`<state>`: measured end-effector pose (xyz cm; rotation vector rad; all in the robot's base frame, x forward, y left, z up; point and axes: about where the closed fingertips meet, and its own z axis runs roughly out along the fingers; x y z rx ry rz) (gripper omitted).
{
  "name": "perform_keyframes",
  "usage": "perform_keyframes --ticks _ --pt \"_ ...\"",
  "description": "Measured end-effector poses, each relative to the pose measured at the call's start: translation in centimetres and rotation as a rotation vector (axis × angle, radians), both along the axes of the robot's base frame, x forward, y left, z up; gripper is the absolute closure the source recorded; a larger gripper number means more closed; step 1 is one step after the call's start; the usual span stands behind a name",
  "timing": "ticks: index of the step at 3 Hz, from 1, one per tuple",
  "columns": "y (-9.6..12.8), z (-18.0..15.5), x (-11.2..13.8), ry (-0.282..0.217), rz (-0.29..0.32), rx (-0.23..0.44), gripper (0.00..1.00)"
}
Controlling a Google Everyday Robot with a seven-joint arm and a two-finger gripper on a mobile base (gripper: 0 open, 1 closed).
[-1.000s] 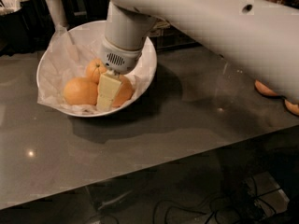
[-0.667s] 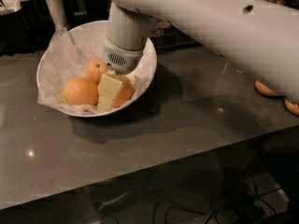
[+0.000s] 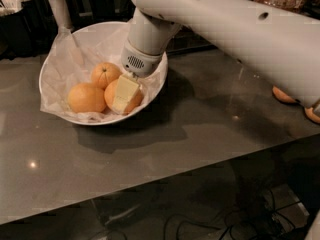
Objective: Pick orange from white bowl
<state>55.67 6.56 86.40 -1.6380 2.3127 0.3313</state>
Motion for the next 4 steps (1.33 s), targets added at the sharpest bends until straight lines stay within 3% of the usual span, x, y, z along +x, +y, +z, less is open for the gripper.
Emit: perform_keyframes --ticks 1,2,4 --pt "0.0 0.2 0.0 0.0 0.0 0.0 0.29" --pt "2.1 -0.3 -0.9 0.001 0.046 -0.05 0.46" --pt "3.8 -0.8 -1.7 0.001 0.099 -0.08 0.93"
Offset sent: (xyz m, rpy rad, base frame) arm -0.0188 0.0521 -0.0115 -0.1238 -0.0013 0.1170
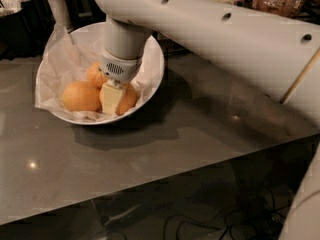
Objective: Pick orange from white bowl
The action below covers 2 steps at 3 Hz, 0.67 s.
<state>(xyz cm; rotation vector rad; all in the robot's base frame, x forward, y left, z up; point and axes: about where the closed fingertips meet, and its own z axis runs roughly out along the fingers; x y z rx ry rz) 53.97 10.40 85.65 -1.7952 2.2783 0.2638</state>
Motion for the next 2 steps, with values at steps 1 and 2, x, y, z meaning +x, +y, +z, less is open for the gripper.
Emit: perform_keyframes --ticks 1,2 --pt "-0.2 0.4 -0.8 -0.026 0.007 0.044 1.0" --pt "-0.9 2.1 -3.4 -0.096 0.039 0.167 1.0"
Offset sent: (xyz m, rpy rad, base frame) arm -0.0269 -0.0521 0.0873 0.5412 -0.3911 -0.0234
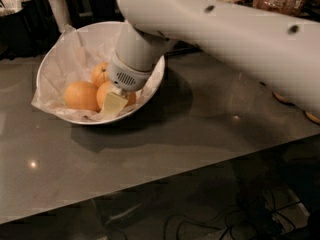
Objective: Pick orange from white bowl
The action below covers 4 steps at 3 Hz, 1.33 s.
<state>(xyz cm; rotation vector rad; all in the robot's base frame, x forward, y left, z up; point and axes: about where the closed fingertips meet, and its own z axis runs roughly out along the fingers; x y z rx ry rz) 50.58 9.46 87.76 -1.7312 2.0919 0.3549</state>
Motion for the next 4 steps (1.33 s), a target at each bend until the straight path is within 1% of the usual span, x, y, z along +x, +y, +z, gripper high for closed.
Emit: perform_keyframes --ticks 1,2,3,4 --pt "0.1 0.3 -0.1 -0.011 0.004 0.017 1.0" --pt "0.2 0.3 0.0 -0.011 0.004 0.017 1.0" --pt "-0.4 2.2 0.3 -0.095 0.0 0.093 1.0" --pt "-2.3 10.3 0.6 -0.304 -0.031 0.285 1.0"
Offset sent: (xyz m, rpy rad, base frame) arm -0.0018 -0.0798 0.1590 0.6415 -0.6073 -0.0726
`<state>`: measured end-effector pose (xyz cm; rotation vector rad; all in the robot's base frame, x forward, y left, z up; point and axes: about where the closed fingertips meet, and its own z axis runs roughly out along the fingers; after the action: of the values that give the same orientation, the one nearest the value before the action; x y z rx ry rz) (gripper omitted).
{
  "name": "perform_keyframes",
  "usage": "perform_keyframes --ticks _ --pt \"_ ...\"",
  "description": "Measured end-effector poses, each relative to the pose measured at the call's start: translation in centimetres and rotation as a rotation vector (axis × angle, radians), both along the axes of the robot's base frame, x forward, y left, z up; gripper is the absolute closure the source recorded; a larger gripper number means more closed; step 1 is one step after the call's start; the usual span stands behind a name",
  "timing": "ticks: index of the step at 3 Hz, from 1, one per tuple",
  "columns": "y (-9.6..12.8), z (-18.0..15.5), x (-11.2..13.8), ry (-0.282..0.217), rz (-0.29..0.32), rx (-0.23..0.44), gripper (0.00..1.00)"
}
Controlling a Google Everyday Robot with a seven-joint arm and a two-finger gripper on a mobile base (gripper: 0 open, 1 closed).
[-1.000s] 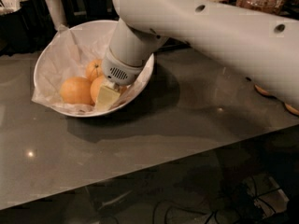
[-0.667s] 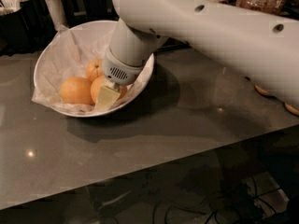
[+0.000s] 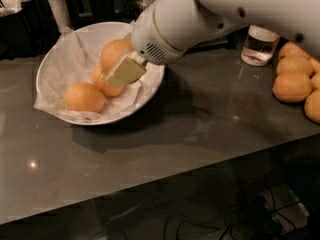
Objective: Pick orange from white bowl
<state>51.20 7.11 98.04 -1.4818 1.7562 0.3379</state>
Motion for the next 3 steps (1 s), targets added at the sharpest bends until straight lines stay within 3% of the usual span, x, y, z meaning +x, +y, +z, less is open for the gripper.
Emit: perform_keyframes --ticks 1,2,3 --pt "-2.6 7.6 0.1 -0.199 -0.056 0.172 1.0" --pt "-2.1 11.2 -1.6 -0.296 -0.036 0.298 1.0" --pt "-0.8 11.5 -4.4 -0.296 0.043 0.412 1.0"
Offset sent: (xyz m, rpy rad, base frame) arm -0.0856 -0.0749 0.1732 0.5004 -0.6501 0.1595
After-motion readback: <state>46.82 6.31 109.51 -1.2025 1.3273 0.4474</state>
